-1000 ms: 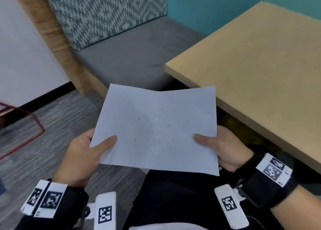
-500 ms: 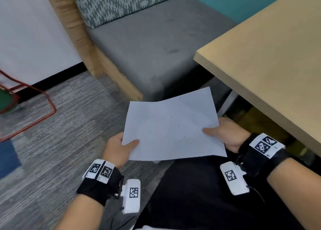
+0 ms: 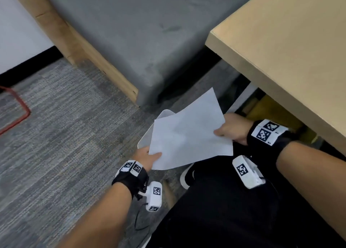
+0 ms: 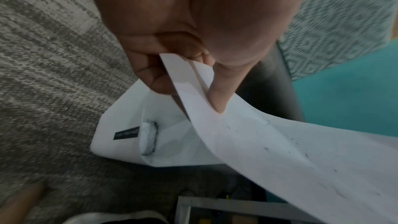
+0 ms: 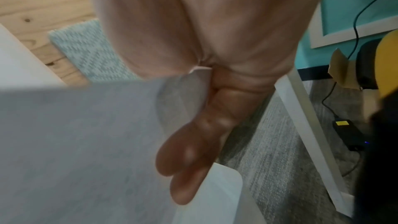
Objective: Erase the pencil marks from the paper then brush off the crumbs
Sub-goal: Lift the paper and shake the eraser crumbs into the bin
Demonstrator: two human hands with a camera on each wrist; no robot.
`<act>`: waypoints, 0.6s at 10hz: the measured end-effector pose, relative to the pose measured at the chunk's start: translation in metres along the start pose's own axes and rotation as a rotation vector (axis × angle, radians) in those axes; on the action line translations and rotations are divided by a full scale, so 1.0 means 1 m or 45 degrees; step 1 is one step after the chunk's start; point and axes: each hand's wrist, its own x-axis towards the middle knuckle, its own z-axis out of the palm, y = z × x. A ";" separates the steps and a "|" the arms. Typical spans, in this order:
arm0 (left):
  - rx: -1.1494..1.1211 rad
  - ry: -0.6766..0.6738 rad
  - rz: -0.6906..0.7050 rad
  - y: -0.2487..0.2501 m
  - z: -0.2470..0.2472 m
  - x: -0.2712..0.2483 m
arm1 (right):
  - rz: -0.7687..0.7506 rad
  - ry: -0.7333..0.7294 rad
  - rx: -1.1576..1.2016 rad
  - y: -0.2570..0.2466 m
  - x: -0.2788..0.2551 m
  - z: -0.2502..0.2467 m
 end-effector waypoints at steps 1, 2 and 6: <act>0.159 -0.050 -0.111 -0.007 0.006 0.014 | 0.025 -0.062 -0.080 -0.011 0.010 0.013; 0.275 -0.080 -0.165 -0.013 0.009 0.028 | 0.058 -0.088 -0.187 -0.021 0.020 0.024; 1.123 0.123 0.021 0.039 0.032 0.012 | 0.135 -0.145 0.168 -0.037 0.051 0.046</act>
